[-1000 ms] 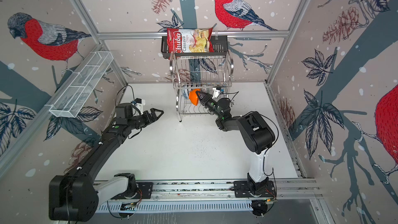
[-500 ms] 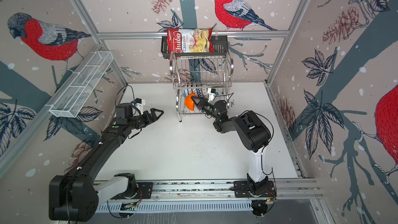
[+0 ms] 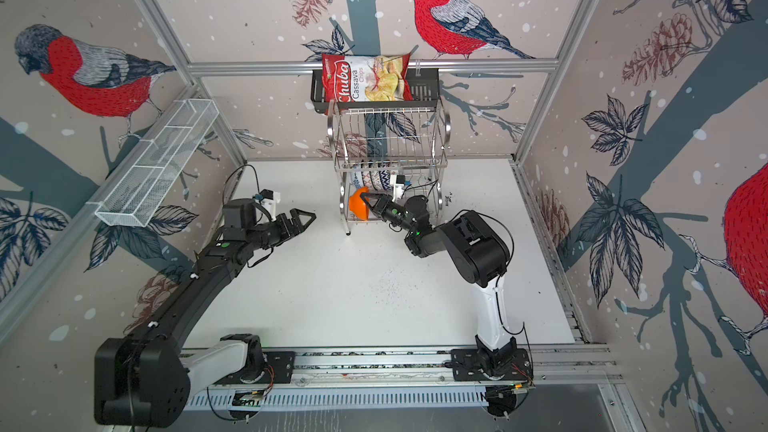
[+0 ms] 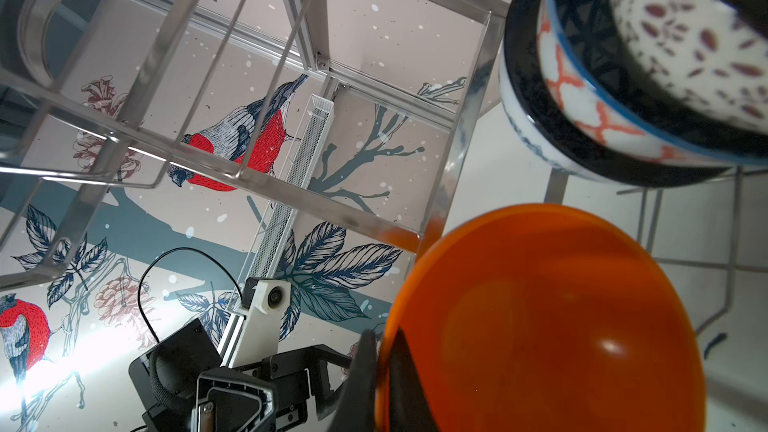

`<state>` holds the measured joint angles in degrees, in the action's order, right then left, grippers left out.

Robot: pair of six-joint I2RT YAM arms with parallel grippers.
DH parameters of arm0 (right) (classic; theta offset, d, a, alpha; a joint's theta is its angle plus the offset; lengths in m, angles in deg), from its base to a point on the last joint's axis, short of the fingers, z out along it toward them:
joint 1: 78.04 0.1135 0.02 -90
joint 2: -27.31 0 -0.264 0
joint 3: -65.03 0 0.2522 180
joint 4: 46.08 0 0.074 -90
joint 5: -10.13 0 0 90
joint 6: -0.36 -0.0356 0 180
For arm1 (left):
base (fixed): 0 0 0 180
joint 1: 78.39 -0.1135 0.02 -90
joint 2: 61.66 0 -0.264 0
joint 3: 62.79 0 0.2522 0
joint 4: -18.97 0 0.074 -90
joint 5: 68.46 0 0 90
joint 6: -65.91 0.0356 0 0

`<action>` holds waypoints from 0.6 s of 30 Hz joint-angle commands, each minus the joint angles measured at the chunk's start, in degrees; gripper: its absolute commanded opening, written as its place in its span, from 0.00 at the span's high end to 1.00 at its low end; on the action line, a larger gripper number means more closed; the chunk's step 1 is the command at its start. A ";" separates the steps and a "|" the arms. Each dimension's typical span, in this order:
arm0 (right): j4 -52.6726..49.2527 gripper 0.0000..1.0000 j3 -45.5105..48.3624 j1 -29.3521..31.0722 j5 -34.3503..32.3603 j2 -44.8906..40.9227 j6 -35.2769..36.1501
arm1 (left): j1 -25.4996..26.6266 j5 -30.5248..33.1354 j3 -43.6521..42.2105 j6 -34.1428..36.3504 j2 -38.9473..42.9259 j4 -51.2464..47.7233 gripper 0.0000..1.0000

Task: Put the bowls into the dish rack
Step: 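Slide the held orange bowl deeper along the lower tier toward the rack's far end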

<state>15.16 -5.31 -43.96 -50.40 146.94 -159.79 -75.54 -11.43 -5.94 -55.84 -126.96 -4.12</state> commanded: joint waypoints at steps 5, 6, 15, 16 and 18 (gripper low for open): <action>0.54 0.99 -2.09 0.94 2.58 1.63 1.24 | -0.08 -0.72 -0.02 0.08 -0.08 2.38 0.03; 0.24 0.99 -2.58 1.13 2.80 1.92 1.33 | -0.13 -0.70 -0.03 0.09 -0.17 2.38 0.02; -0.45 0.99 -3.81 1.67 2.52 3.93 1.92 | -0.13 -0.67 -0.02 0.19 -0.21 2.29 0.03; -0.09 0.99 -3.72 1.60 2.53 4.21 1.58 | -0.12 -0.61 -0.02 0.17 -0.26 2.29 0.02; 0.32 0.99 -3.65 1.51 2.72 4.76 1.24 | -0.13 -0.54 -0.05 0.19 -0.17 2.29 0.02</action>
<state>16.99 -8.96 -42.51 -49.31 150.88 -158.52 -75.54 -11.41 -5.94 -55.84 -127.07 -4.14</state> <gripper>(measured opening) 0.079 0.976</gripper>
